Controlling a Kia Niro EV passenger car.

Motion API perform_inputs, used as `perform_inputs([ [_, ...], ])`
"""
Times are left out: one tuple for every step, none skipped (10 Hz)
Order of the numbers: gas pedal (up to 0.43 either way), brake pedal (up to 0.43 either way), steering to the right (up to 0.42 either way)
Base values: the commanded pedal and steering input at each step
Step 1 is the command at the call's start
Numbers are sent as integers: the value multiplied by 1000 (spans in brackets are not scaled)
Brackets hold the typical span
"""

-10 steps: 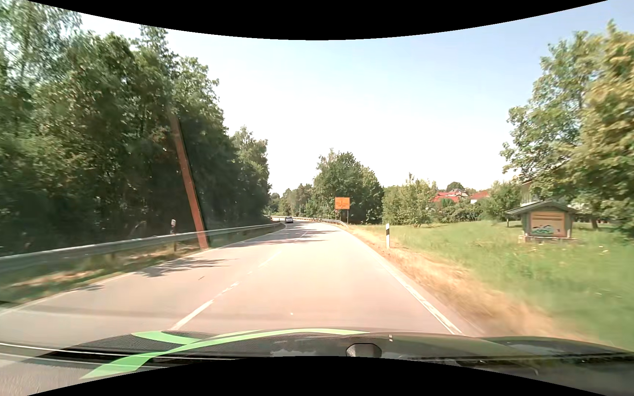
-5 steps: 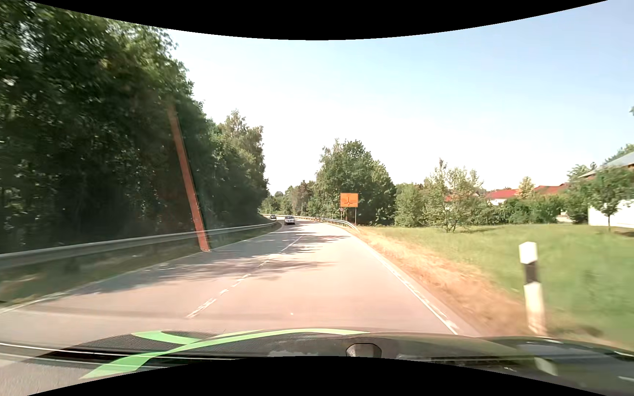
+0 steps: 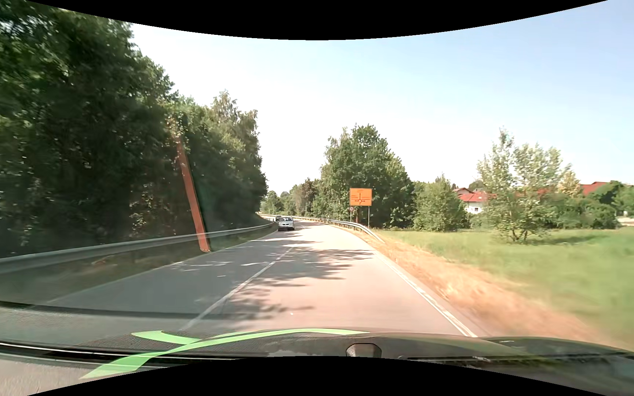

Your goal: Follow the waypoints while adhering to traffic rules and regulations

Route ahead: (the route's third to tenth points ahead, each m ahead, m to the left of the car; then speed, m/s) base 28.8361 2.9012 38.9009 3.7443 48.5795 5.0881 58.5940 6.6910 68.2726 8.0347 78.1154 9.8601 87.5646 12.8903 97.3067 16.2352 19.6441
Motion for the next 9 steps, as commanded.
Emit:
perform_inputs([
  [157,0,-13],
  [157,0,-14],
  [169,0,-13],
  [177,0,-13],
  [189,0,-13],
  [189,0,-13],
  [189,0,-12],
  [189,0,-13],
  [169,0,-15],
])
